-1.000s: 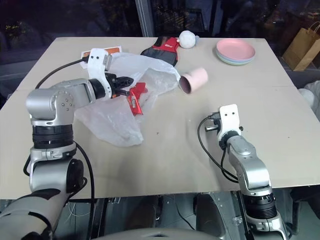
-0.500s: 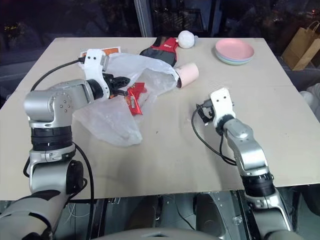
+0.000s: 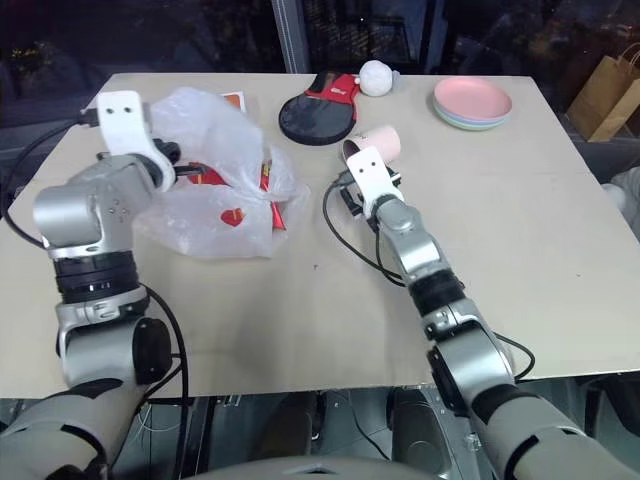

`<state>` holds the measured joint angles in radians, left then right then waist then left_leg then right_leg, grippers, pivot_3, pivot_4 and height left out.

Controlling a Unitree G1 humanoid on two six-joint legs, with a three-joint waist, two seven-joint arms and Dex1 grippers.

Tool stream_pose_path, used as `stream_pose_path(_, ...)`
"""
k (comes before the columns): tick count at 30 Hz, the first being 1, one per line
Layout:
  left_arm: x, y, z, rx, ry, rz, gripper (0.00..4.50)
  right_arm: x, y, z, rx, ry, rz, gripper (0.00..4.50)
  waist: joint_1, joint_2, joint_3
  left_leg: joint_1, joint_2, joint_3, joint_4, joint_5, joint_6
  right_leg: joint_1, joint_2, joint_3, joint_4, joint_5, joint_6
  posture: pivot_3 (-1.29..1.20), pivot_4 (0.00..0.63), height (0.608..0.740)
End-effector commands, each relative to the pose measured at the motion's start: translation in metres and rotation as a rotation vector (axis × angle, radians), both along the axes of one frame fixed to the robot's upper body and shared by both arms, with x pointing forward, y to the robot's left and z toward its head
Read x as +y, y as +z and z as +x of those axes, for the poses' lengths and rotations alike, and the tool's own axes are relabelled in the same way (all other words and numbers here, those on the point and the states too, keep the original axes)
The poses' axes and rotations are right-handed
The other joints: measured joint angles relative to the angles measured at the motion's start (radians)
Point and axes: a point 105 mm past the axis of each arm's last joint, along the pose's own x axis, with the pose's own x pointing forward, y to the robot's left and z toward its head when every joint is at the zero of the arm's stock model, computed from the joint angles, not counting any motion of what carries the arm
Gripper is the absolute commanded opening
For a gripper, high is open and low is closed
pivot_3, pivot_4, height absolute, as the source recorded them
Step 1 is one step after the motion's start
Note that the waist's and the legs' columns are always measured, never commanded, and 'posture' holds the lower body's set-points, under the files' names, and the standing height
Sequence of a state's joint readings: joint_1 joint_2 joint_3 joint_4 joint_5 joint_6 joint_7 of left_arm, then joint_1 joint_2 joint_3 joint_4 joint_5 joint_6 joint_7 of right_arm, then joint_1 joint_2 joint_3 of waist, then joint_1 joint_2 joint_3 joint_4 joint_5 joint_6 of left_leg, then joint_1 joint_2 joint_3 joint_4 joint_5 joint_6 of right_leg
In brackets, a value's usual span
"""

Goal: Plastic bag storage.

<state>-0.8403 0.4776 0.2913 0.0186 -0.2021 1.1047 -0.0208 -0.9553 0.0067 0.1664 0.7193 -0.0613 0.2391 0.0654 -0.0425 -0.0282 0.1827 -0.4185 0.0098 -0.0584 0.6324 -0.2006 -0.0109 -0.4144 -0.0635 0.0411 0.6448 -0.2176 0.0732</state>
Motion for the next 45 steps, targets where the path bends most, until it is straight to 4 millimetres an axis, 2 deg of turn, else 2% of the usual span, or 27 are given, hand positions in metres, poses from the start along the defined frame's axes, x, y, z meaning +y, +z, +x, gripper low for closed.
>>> stream_pose_path(1, -0.007, 0.016, -0.012, -0.061, -0.016, 0.022, 0.00, -0.009, 0.012, 0.018, -0.054, -0.134, 0.022, 4.14, -0.003, 0.000, 0.000, 0.000, 0.000, 0.000, 0.000, 0.000, 0.000, 0.000, 0.000, 0.000, 0.000, 0.000, 0.000, 0.00, 0.150, 0.740)
stream_pose_path(9, -0.003, 0.016, -0.034, -0.060, 0.015, 0.020, 0.00, -0.041, 0.025, 0.033, -0.083, -0.318, 0.101, 4.14, -0.003, 0.000, 0.000, 0.000, 0.000, 0.000, -0.003, 0.000, -0.001, -0.001, 0.000, 0.000, -0.002, 0.000, 0.000, 0.00, 0.150, 0.740)
stream_pose_path(10, -0.002, 0.017, -0.036, -0.061, 0.020, 0.023, 0.00, -0.043, 0.025, 0.033, -0.084, -0.322, 0.104, 3.63, -0.004, 0.000, 0.000, 0.000, 0.000, 0.000, -0.003, 0.000, -0.001, -0.001, 0.000, 0.000, -0.002, 0.000, 0.000, 0.00, 0.150, 0.740)
stream_pose_path(11, -0.001, 0.018, -0.037, -0.062, 0.025, 0.025, 0.00, -0.043, 0.025, 0.034, -0.082, -0.318, 0.112, 3.34, -0.005, 0.000, 0.000, 0.000, 0.000, 0.000, -0.003, 0.000, -0.001, -0.001, 0.000, 0.000, -0.001, 0.000, 0.000, 0.00, 0.150, 0.740)
stream_pose_path(17, 0.004, 0.021, -0.040, -0.068, 0.038, 0.029, 0.00, -0.038, 0.024, 0.033, -0.090, -0.265, 0.099, 0.33, -0.015, 0.000, 0.000, 0.001, 0.000, 0.000, -0.003, 0.000, -0.001, 0.000, 0.000, 0.000, -0.001, 0.000, 0.000, 0.00, 0.150, 0.740)
stream_pose_path(18, 0.004, 0.021, -0.040, -0.069, 0.038, 0.028, 0.00, -0.037, 0.024, 0.033, -0.090, -0.258, 0.102, 0.09, -0.018, 0.000, 0.000, 0.001, 0.000, 0.000, -0.003, 0.000, -0.001, 0.000, 0.000, 0.000, -0.001, 0.000, 0.000, 0.00, 0.150, 0.740)
stream_pose_path(25, 0.003, 0.019, -0.039, -0.070, 0.038, 0.018, 0.00, -0.046, 0.022, 0.033, -0.107, -0.232, 0.104, 0.09, -0.026, 0.000, 0.000, 0.001, 0.000, 0.000, -0.003, 0.001, -0.001, 0.000, 0.000, 0.000, -0.001, 0.000, 0.000, 0.00, 0.150, 0.740)
stream_pose_path(29, -0.001, 0.019, -0.034, -0.073, 0.017, -0.020, 0.00, -0.057, 0.025, 0.026, -0.149, -0.141, 0.169, 0.09, -0.023, 0.000, 0.000, 0.001, 0.000, 0.000, -0.004, 0.001, -0.001, 0.000, 0.000, 0.000, -0.002, 0.000, 0.000, 0.00, 0.150, 0.740)
stream_pose_path(32, -0.007, 0.022, -0.029, -0.081, -0.015, -0.037, 0.00, -0.062, 0.028, 0.000, -0.163, -0.026, 0.186, 0.09, -0.017, 0.000, 0.000, 0.000, 0.000, -0.001, -0.004, 0.000, -0.001, 0.000, 0.000, 0.000, -0.002, 0.000, 0.000, 0.00, 0.150, 0.740)
stream_pose_path(37, -0.037, 0.038, -0.022, -0.101, -0.234, -0.046, 0.00, -0.076, 0.032, -0.071, -0.090, 0.069, 0.217, 0.09, -0.006, 0.001, 0.001, -0.003, 0.000, -0.001, -0.002, 0.000, -0.001, -0.002, 0.000, -0.001, -0.002, 0.000, 0.000, 0.00, 0.150, 0.740)
stream_pose_path(39, -0.056, 0.044, -0.027, -0.089, -0.401, -0.026, 0.00, -0.074, 0.034, -0.097, -0.047, 0.138, 0.227, 0.09, -0.008, 0.002, 0.001, -0.002, 0.000, -0.001, -0.002, 0.000, -0.001, -0.002, 0.000, 0.000, 0.000, 0.000, 0.000, 0.00, 0.150, 0.740)
stream_pose_path(41, -0.074, 0.046, -0.033, -0.070, -0.551, 0.011, 0.00, -0.061, 0.036, -0.117, 0.000, 0.232, 0.248, 0.09, -0.008, 0.002, 0.001, 0.000, 0.001, -0.001, -0.001, 0.000, -0.001, -0.001, 0.001, 0.000, 0.001, 0.000, 0.000, 0.00, 0.150, 0.740)
stream_pose_path(45, -0.089, 0.045, -0.036, -0.040, -0.681, 0.018, 0.00, -0.036, 0.038, -0.115, 0.034, 0.294, 0.239, 0.09, -0.011, 0.002, 0.001, 0.003, 0.002, -0.001, -0.001, 0.001, -0.001, 0.000, 0.003, 0.000, 0.002, -0.001, 0.000, 0.00, 0.150, 0.740)
